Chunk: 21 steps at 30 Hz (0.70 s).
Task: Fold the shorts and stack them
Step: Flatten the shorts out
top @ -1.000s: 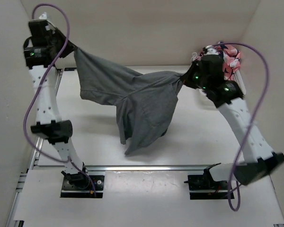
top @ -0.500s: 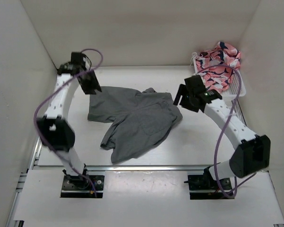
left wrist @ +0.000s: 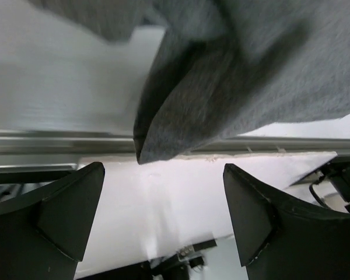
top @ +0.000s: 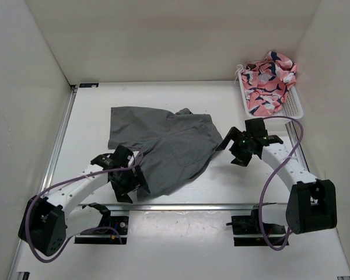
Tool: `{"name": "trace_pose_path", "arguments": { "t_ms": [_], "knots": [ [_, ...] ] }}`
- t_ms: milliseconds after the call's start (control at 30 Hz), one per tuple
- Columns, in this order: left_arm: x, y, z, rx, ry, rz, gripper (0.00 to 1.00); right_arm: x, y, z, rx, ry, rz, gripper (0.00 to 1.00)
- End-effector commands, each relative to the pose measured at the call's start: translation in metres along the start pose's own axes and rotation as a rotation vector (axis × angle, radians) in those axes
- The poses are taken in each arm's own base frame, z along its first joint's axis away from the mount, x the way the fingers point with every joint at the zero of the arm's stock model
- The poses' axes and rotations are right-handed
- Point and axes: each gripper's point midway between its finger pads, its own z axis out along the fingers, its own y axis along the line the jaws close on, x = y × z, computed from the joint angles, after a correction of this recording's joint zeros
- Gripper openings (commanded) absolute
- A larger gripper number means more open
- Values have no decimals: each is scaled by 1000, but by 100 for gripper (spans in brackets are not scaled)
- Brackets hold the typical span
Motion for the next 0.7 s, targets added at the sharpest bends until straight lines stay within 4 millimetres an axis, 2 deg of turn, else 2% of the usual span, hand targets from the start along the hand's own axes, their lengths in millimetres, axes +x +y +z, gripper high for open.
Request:
{"name": "trace_pose_path", "arguments": {
  "t_ms": [0, 67, 167, 267, 333, 367, 433, 467, 567, 600, 667],
  "knots": [
    [6, -23, 3, 103, -2, -83, 94, -13, 25, -4, -134, -10, 4, 97],
    [11, -16, 11, 78, 6, -93, 94, -22, 25, -5, -142, -26, 10, 97],
    [1, -20, 21, 88, -25, -98, 92, -26, 23, 2, -144, -18, 9, 97],
    [-14, -32, 28, 88, -49, -95, 83, -34, 23, 15, -147, -14, 18, 97],
    [-25, -40, 29, 65, -59, -86, 29, -34, 20, 28, -139, 10, 26, 94],
    [-29, -42, 29, 57, -71, -58, 10, -40, 21, 31, -134, -6, 24, 90],
    [-38, -43, 26, 53, -78, -51, 10, -44, 17, 44, -106, 7, 25, 86],
    [-45, -44, 24, 55, -98, -51, 10, -50, 21, 47, -114, -2, 20, 84],
    [-70, -35, 0, 39, -182, -85, 10, -55, 25, 60, -127, 16, 22, 74],
    [-77, -37, -9, 46, -209, -85, 10, -53, 26, 65, -129, 22, 13, 70],
    [-82, -31, -20, 35, -226, -83, 10, -52, 35, 74, -150, 35, 6, 54]
  ]
}}
